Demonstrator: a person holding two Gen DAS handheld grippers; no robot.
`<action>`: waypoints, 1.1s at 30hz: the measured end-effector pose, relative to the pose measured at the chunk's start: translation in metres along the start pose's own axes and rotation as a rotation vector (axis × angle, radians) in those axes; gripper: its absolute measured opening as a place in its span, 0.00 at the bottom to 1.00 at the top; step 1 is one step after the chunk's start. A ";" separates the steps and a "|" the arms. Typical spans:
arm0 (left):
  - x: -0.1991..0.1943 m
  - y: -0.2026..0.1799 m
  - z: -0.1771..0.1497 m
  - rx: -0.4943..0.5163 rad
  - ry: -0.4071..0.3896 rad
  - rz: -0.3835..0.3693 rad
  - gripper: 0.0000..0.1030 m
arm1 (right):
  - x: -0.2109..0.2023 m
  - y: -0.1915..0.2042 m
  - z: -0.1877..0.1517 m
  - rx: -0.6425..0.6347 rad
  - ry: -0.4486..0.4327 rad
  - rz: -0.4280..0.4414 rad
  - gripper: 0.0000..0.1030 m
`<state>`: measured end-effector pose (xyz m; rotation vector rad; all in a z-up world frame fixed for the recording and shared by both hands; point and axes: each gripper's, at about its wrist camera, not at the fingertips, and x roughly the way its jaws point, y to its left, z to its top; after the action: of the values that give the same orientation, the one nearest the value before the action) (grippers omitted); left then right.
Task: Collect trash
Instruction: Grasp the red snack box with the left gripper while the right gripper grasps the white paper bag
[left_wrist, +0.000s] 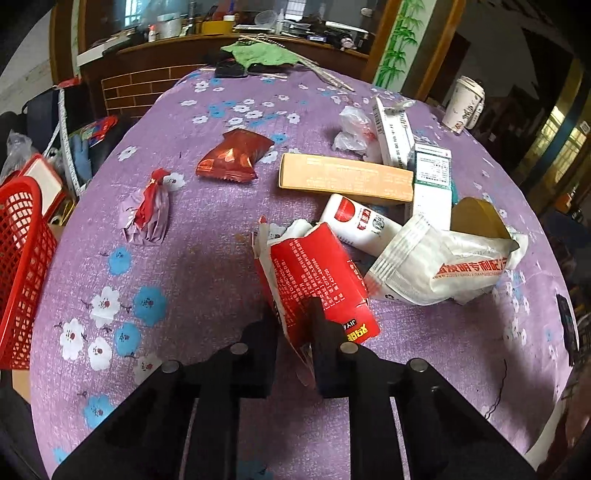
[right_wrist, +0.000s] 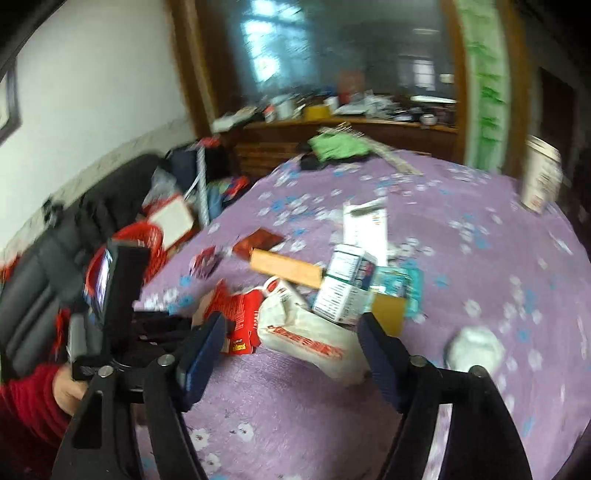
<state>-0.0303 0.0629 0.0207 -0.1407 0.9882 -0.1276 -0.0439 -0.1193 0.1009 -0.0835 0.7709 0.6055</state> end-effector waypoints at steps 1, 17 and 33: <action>-0.003 0.001 -0.001 0.007 -0.007 0.001 0.12 | 0.007 0.000 0.002 -0.021 0.016 -0.006 0.77; -0.015 0.008 -0.005 0.065 -0.049 0.034 0.09 | 0.074 0.028 -0.034 -0.420 0.291 -0.075 0.27; -0.032 0.009 -0.012 0.080 -0.102 0.059 0.09 | 0.051 0.038 -0.044 -0.360 0.227 -0.062 0.11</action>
<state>-0.0578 0.0766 0.0387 -0.0444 0.8833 -0.1043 -0.0640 -0.0756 0.0405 -0.5123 0.8682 0.6778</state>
